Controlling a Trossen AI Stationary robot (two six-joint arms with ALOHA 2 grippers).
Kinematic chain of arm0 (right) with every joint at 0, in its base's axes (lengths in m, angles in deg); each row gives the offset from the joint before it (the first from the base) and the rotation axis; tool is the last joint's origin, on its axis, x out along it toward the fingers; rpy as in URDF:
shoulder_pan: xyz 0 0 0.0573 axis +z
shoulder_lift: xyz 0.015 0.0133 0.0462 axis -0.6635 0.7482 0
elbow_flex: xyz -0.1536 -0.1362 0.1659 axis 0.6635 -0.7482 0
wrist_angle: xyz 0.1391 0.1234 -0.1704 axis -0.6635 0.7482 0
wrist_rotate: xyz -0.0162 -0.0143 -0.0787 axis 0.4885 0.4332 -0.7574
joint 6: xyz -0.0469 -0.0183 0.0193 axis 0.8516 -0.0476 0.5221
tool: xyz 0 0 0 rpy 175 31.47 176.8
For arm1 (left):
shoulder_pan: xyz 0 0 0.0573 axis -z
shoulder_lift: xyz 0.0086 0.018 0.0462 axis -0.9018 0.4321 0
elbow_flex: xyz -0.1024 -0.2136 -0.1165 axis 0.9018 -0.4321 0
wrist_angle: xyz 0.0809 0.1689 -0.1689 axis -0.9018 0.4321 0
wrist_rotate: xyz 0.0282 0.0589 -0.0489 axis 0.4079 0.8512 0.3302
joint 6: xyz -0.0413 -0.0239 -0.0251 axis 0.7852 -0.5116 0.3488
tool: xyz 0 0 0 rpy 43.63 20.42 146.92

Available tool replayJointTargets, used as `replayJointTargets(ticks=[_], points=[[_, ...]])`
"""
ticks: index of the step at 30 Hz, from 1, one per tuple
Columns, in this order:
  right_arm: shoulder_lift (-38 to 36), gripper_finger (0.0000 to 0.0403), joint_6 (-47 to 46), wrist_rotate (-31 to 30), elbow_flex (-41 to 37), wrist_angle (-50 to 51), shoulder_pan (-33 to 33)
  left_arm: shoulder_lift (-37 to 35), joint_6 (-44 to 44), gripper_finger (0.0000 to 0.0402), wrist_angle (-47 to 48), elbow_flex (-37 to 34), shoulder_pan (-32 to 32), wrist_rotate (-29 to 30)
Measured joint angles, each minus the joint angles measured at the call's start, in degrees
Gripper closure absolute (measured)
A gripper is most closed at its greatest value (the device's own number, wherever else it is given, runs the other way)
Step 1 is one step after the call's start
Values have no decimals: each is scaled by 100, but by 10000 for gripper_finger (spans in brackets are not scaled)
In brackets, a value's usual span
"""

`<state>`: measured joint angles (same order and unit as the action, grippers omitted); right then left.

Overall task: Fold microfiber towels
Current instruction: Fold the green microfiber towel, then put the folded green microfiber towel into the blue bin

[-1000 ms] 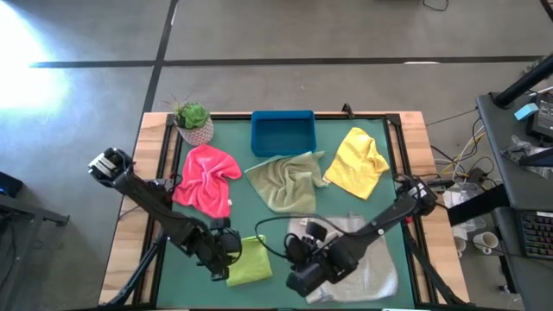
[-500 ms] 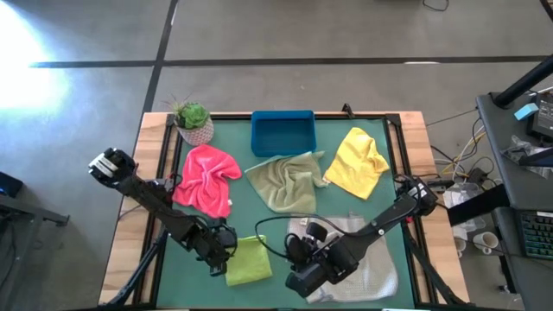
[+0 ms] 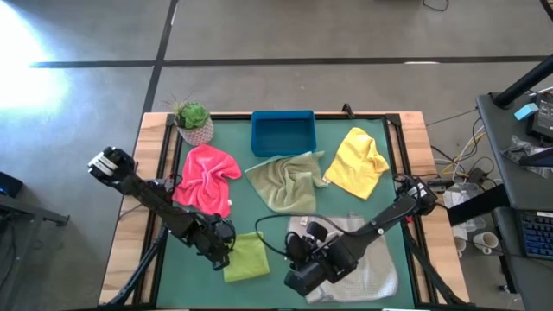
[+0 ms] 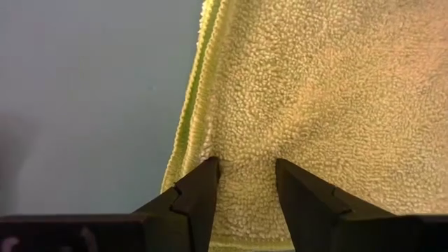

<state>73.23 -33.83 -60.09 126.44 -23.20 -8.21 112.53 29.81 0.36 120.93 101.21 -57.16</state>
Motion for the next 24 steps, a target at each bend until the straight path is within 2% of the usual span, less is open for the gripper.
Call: replayJointTargets(ticks=[6, 14, 24], points=[[-197, 275, 64, -11, 11, 222, -40, -454, -359, 268, 170, 140, -2, -23], [-584, 275, 118, -850, 9, 851, -38, -1261, -413, 268, 928, 122, 0, -38], [-623, 275, 74, -1047, -35, 2100, -101, -1912, -523, 268, 1283, 122, -7, 123]])
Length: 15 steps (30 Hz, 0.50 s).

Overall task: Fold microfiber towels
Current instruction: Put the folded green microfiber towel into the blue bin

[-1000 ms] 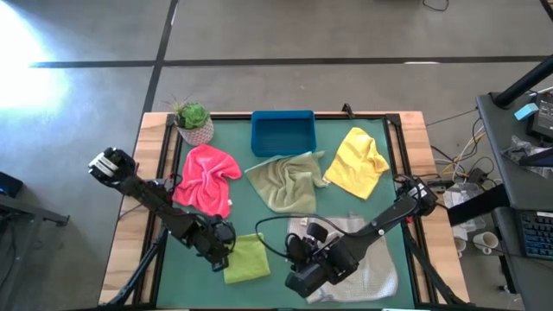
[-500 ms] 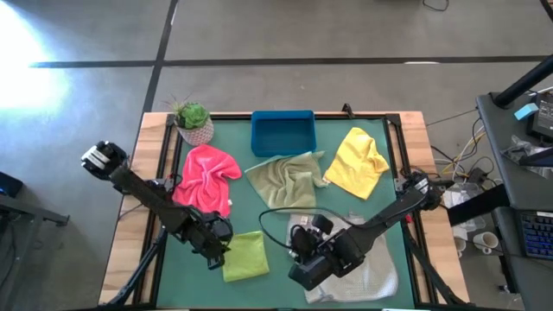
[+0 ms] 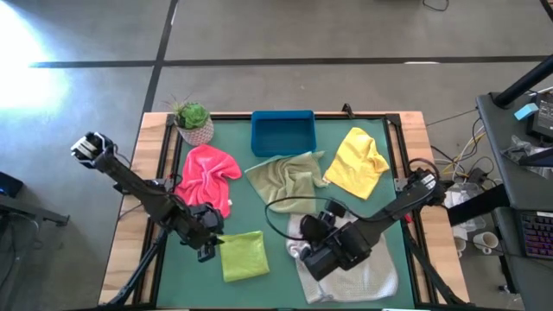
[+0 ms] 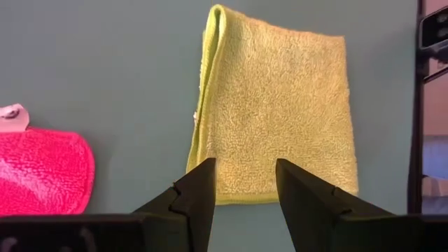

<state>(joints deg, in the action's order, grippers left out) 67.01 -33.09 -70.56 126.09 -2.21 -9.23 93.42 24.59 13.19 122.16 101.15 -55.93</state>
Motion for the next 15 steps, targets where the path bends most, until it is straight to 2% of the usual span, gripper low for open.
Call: replayJointTargets(ticks=[8, 12, 15], points=[[-217, 275, 77, 0, -492, 910, -39, -25, 35, 268, -5, 15, 0, 4], [-771, 275, 231, 1, -1195, 804, -39, -25, 39, 268, -5, 15, 0, 4], [-1369, 275, 340, 50, -1880, 282, -39, -25, 146, 268, -7, 15, 0, 2]])
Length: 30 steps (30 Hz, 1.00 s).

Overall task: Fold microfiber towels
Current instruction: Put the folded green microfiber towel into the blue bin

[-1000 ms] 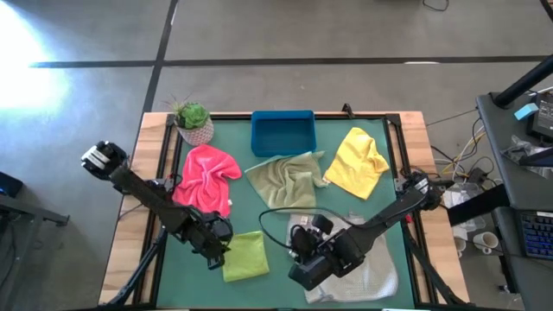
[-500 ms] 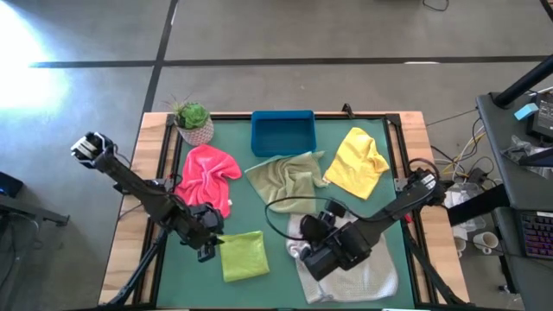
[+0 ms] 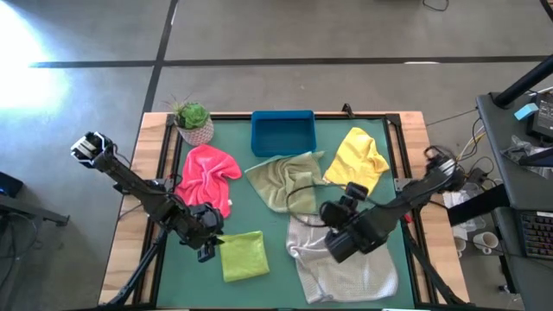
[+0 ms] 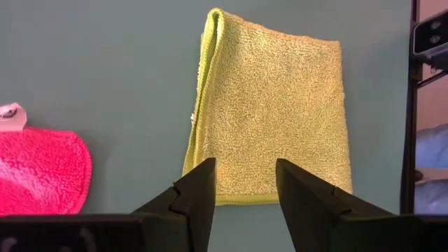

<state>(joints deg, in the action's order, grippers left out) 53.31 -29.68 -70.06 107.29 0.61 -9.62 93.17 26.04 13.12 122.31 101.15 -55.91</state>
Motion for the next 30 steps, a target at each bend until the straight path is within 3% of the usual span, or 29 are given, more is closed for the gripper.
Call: replayJointTargets(ticks=[7, 13, 24, 30], points=[[-1448, 275, 351, 177, -1574, -2270, 0, 0, 955, 268, -1, 0, 0, -42], [-2032, 275, 718, 188, -2576, -4094, 0, 77, 1546, 268, -2, 0, 4, -64], [-1590, 273, 927, 366, -3311, -6483, -37, 539, 1408, 268, -53, 20, 207, -464], [-815, 239, 1065, 514, -2970, -6647, -200, 741, 437, 268, -33, 20, 417, -318]])
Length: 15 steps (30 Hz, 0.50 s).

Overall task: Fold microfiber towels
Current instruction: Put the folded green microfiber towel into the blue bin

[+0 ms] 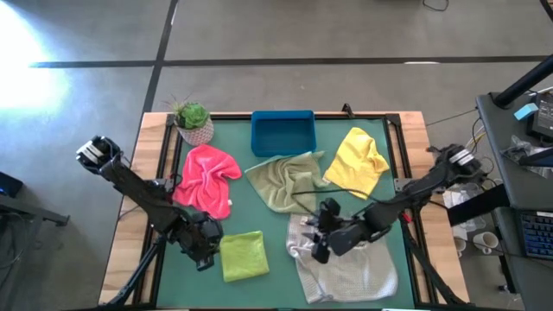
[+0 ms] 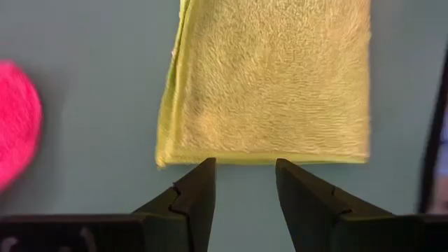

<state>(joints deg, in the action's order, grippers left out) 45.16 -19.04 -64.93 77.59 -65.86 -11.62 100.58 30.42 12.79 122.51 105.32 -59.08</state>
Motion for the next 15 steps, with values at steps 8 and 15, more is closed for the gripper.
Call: replayJointTargets(ticks=[8, 15], points=[[1350, 195, 907, 147, 1123, 98, -251, 167, -1124, 268, 36, 2, -4, 179], [2190, 192, 1143, 162, 1755, 118, -600, 168, -1161, 268, 201, 2, -26, 446]])
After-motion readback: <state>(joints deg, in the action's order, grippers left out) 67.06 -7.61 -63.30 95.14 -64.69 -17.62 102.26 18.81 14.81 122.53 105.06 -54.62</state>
